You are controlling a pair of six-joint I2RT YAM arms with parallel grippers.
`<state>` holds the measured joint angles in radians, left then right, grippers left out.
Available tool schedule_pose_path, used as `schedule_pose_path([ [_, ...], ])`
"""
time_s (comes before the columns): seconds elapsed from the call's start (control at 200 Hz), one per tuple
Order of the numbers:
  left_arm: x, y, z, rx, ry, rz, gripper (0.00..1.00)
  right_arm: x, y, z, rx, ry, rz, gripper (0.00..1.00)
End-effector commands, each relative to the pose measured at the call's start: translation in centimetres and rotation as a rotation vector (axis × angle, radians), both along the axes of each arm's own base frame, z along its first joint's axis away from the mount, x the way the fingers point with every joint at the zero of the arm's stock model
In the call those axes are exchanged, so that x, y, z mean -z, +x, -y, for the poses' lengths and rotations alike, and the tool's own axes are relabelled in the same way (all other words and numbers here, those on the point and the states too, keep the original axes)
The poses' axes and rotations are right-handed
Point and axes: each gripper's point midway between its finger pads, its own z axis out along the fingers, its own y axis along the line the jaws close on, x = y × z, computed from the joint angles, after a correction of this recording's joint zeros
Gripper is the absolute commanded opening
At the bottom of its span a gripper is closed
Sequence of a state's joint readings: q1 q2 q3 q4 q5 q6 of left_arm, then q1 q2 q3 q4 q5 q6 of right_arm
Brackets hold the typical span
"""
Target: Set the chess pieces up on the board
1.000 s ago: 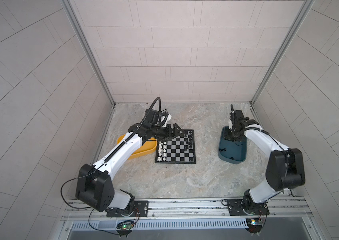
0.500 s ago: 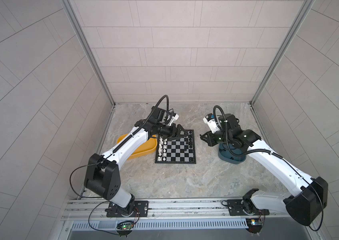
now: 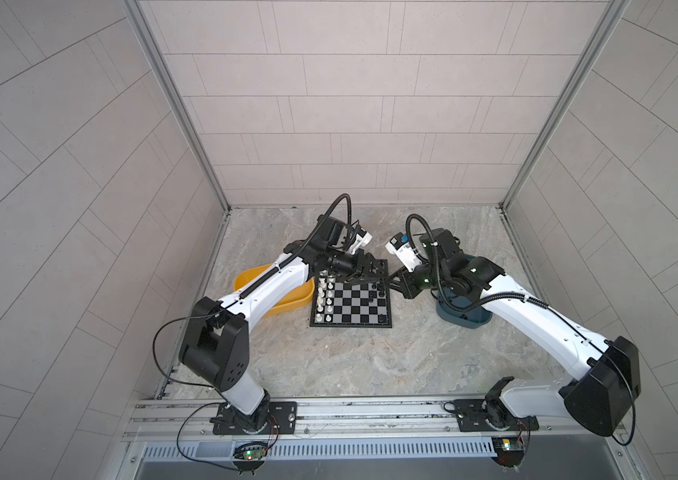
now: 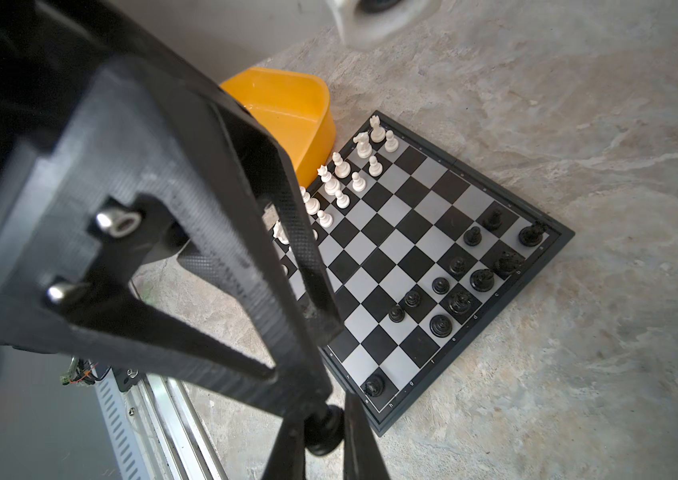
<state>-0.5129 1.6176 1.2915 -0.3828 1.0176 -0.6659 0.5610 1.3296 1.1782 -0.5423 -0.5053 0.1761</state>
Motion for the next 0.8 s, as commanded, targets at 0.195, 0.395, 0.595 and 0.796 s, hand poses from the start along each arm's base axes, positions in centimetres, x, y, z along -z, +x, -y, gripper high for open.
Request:
schedule_pose_path([
  [0.195,-0.1,-0.3,0.8,0.009,-0.047,-0.057,0.31,-1.3,-0.2,-0.1,-0.019,0.016,0.053,0.00],
  [0.395,0.2,-0.6,0.8,0.002,-0.047,-0.077,0.24,-1.3,0.0,0.0,-0.011,0.015,0.051,0.00],
  [0.595,0.4,-0.7,0.8,0.004,-0.049,-0.090,0.17,-1.0,0.1,0.1,-0.005,0.010,0.041,0.00],
  [0.796,0.5,-0.8,0.9,-0.002,-0.060,-0.107,0.07,-1.1,0.1,-0.1,-0.009,0.019,0.034,0.00],
])
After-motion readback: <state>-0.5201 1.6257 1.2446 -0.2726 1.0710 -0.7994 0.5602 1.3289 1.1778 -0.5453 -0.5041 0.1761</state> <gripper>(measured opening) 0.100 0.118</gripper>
